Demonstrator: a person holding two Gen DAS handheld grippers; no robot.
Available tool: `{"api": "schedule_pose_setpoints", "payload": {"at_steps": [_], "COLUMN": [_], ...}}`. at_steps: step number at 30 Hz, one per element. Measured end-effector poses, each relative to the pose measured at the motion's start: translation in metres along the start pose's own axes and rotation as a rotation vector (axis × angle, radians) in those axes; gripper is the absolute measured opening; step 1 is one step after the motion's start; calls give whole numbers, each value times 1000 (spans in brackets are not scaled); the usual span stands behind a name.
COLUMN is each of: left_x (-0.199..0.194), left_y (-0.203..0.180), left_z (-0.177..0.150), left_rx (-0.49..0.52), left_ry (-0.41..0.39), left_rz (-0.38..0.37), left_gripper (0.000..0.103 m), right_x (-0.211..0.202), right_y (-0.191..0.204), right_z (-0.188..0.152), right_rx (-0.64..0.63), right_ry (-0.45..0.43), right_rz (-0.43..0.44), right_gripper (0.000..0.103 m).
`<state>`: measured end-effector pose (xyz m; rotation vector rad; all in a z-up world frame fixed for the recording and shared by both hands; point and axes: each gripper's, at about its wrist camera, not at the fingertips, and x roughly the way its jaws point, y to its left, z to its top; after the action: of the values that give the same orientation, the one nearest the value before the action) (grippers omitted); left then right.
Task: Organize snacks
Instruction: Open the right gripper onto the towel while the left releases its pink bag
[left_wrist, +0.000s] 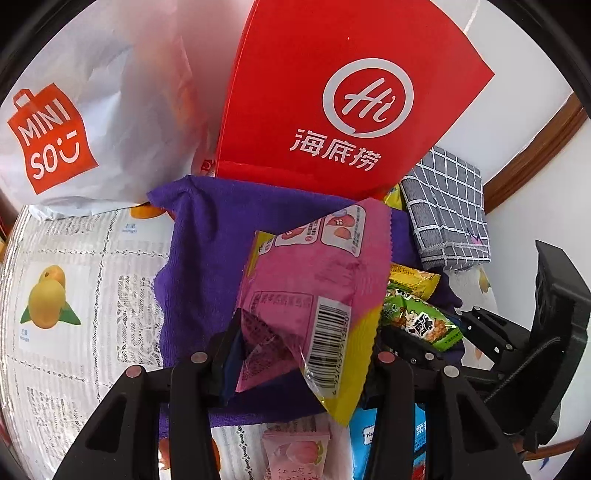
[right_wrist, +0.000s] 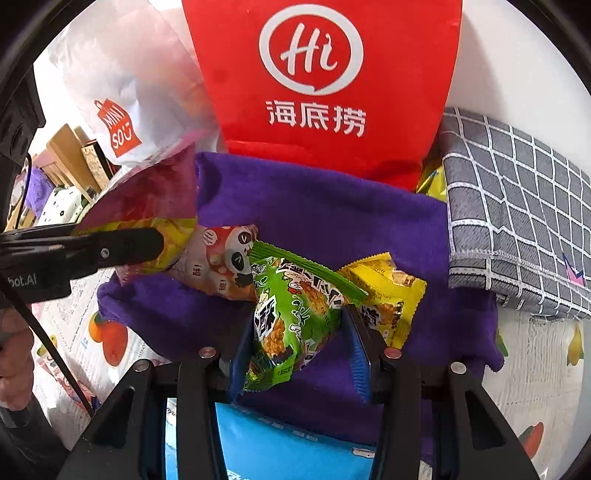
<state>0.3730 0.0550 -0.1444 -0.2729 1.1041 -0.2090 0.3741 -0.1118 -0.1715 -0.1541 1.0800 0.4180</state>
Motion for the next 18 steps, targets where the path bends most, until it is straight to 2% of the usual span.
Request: {"api": "schedule_pose_setpoints", "payload": {"at_steps": [8,9,11,18], "left_x": [0,0,0,0], "left_y": [1,1,1,-3], "left_z": [0,0,0,-1], "left_rx": [3,3,6,27], "left_ry": [8,8,8,10], "left_rz": [-3,-3,-1,16], "left_gripper": [45,45,45,48], "right_x": [1,-1,-7,-26], "right_y": [-3,-4,-5,-3], "right_z": [1,2,3,5], "right_rx": [-18,-17,-17,-35], "right_ry": [22,15,-14,-71], "right_rz": [-1,-2,-11,-19], "right_gripper": [48,50,64,67]}}
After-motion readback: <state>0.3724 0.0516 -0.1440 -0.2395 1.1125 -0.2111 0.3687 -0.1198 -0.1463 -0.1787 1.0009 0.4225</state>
